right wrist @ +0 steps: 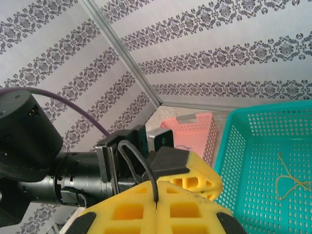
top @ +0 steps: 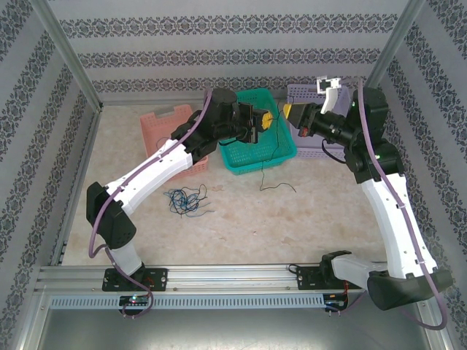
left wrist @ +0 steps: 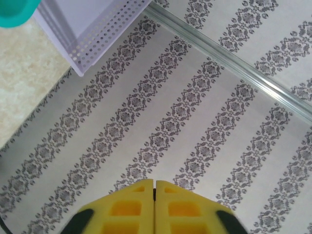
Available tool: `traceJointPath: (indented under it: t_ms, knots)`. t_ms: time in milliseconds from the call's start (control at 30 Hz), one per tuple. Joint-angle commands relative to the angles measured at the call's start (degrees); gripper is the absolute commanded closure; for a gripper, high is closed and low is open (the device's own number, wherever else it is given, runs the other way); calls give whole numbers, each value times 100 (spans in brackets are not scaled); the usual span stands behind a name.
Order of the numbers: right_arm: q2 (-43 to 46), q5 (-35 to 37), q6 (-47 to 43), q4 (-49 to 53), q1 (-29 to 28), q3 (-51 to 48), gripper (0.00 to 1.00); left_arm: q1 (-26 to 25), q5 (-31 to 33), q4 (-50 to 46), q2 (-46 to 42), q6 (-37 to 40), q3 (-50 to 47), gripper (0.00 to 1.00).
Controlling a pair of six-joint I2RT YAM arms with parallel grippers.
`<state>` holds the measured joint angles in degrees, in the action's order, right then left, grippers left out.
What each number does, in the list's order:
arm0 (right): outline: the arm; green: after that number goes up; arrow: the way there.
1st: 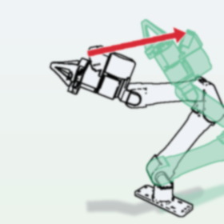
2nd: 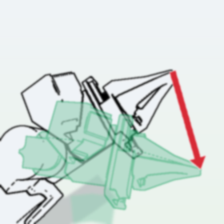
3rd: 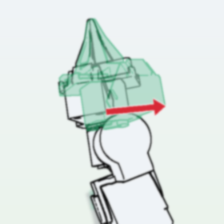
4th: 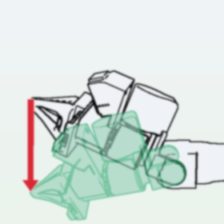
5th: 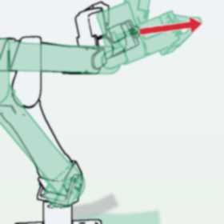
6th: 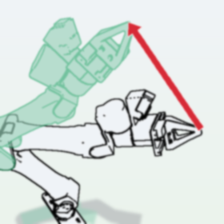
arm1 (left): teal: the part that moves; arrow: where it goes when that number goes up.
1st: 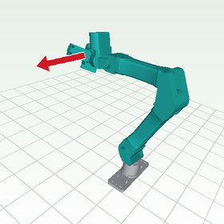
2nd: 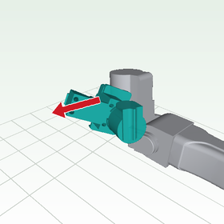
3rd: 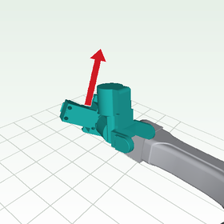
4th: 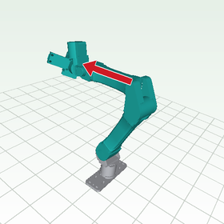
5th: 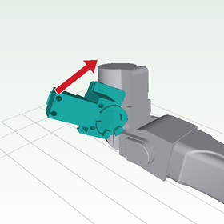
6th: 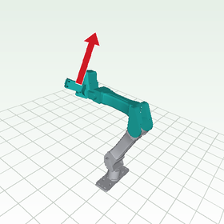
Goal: Untangle the cables
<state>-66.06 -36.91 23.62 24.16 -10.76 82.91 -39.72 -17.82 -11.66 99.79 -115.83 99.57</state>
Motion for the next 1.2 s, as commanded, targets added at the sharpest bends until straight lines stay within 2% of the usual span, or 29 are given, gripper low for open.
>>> traceJointPath:
  t_ms: [0, 233, 333, 400, 433, 533, 667, 733, 800, 900, 1000, 1167]
  knots:
    - [172, 64, -67, 65, -60, -113, 100, 121, 261, -369, -172, 268, 247, 100]
    - [206, 680, 128, 601, -63, -241, 100, 336, 817, -1192, -434, 1701, 794, 100]
    - [310, 666, 340, 786, -48, -351, 68, 395, 904, -1538, -378, 2546, 1285, 100]
    - [562, 539, 445, 626, -49, -525, 52, 395, 960, -1709, -280, 3254, 1674, 100]
    - [722, 551, 490, 586, -48, -581, 46, 393, 958, -1783, -185, 3691, 1901, 100]
    - [973, 404, 571, 590, 21, -455, 38, 393, 975, -2138, 111, 4892, 2590, 100]
    - [825, 227, 657, 688, 75, 61, 31, 401, 598, -1874, 386, 6095, 2996, 100]
    - [565, 114, 552, 679, 58, 341, 30, 401, 140, -1739, 584, 6467, 3305, 100]
    - [322, 133, 379, 577, -17, 522, 30, 393, -272, -1793, 836, 6649, 3743, 100]
    - [-60, 117, 95, 368, -221, 789, 28, 395, -537, -2057, 1127, 6842, 4254, 100]
    - [-424, 103, -163, 386, -482, 1126, 26, 398, -634, -2044, 1200, 6890, 4312, 100]
    - [-840, 643, -505, 611, -760, 1329, 27, 395, -810, -1980, 1248, 6773, 4308, 100]
